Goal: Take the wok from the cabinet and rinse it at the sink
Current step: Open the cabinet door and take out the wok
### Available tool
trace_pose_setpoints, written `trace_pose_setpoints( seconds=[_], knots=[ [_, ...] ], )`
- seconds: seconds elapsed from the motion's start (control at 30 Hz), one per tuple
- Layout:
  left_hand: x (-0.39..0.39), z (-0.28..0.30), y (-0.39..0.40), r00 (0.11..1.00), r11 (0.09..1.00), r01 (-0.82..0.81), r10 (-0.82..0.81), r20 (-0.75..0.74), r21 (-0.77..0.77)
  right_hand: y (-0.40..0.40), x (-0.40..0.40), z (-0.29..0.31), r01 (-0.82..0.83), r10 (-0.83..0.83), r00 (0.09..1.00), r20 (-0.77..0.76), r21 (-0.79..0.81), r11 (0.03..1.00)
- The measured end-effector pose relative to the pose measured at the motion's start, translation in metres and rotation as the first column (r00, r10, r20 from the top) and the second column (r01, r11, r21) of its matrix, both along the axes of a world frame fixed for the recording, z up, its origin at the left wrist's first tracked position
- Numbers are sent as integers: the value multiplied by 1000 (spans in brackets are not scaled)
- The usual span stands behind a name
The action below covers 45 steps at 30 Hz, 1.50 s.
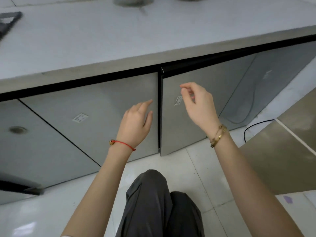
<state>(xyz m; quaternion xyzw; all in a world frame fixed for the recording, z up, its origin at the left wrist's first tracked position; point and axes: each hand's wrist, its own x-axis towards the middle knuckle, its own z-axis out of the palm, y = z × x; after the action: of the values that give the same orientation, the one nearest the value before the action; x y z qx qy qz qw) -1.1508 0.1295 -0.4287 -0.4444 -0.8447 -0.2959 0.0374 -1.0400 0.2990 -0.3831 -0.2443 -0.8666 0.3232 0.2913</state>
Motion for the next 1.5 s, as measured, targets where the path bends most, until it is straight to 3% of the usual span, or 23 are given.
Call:
trace_pose_setpoints(
  seconds=[0.3, 0.6, 1.0, 1.33, 1.5],
  knots=[
    [-19, -85, 42, 1000, 974, 22, -19, -18, 225, 9, -14, -68, -24, 48, 981, -190, 127, 992],
    [-19, -93, 71, 998, 958, -16, 0, 58, 287, 21, -47, -24, -97, 50, 954, -296, -145, 985],
    [-20, -86, 83, 992, 949, -39, -2, 129, 314, 7, -63, -5, -243, 36, 921, -389, -499, 832],
    [16, -90, 68, 995, 936, 71, -92, 47, 344, -8, -21, -7, -250, -126, 867, -482, -639, 728],
    [34, -85, 66, 980, 916, 191, -199, -14, 352, -7, 16, -9, -213, -108, 891, -441, -615, 759]
  ],
)
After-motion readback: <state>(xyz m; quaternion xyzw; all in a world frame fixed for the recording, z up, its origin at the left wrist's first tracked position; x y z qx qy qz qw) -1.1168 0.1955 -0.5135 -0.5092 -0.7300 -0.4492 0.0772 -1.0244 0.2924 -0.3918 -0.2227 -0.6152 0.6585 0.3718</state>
